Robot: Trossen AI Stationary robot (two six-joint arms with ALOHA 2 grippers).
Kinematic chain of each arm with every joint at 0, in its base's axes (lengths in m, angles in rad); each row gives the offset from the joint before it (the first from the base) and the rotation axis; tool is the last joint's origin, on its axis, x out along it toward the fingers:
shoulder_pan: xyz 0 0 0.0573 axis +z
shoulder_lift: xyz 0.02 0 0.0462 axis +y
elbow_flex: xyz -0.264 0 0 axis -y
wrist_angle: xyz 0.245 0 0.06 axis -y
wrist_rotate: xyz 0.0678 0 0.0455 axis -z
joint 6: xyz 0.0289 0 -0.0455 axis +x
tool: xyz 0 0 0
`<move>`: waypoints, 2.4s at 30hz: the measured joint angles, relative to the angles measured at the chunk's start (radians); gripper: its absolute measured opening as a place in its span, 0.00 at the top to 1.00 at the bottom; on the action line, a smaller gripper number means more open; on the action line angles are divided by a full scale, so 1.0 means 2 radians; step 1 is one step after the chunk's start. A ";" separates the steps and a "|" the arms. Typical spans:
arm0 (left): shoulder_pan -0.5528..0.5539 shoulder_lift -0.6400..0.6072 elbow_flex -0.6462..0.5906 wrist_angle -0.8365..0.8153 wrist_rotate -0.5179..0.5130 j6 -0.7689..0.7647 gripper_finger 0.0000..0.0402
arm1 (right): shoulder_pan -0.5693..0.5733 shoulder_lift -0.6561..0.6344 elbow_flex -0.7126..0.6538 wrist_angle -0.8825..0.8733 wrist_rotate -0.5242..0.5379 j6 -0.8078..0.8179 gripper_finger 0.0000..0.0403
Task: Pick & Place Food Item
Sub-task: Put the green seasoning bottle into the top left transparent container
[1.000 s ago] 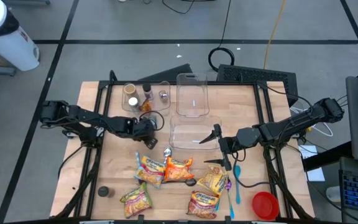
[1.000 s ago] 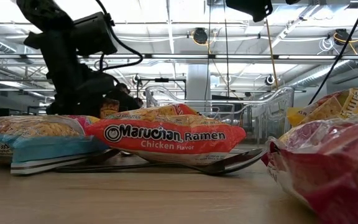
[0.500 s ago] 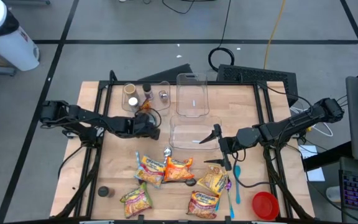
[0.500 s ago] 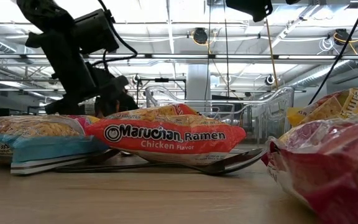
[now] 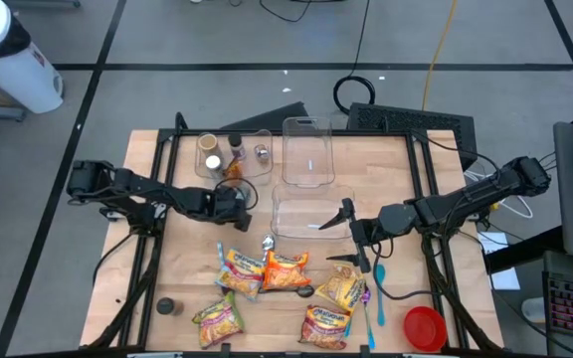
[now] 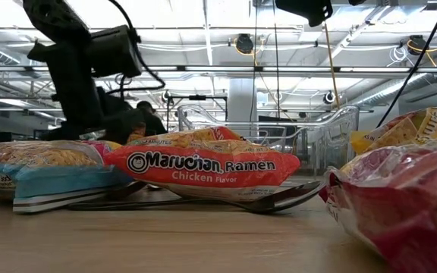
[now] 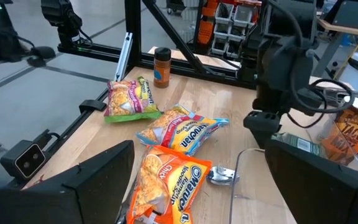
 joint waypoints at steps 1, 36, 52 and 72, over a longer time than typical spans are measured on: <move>-0.001 0.000 0.000 -0.021 0.008 -0.005 0.15 | 0.000 0.000 0.000 0.000 0.000 0.000 0.11; -0.013 0.000 0.000 0.016 -0.087 0.029 0.38 | 0.000 0.000 0.000 0.000 0.000 0.000 0.11; -0.056 -0.081 0.031 -0.010 0.026 0.088 0.52 | 0.000 0.000 0.000 0.005 0.003 0.039 0.11; -0.172 -0.022 0.360 -0.310 0.055 0.186 0.52 | -0.065 0.155 0.092 0.090 -0.023 0.013 0.11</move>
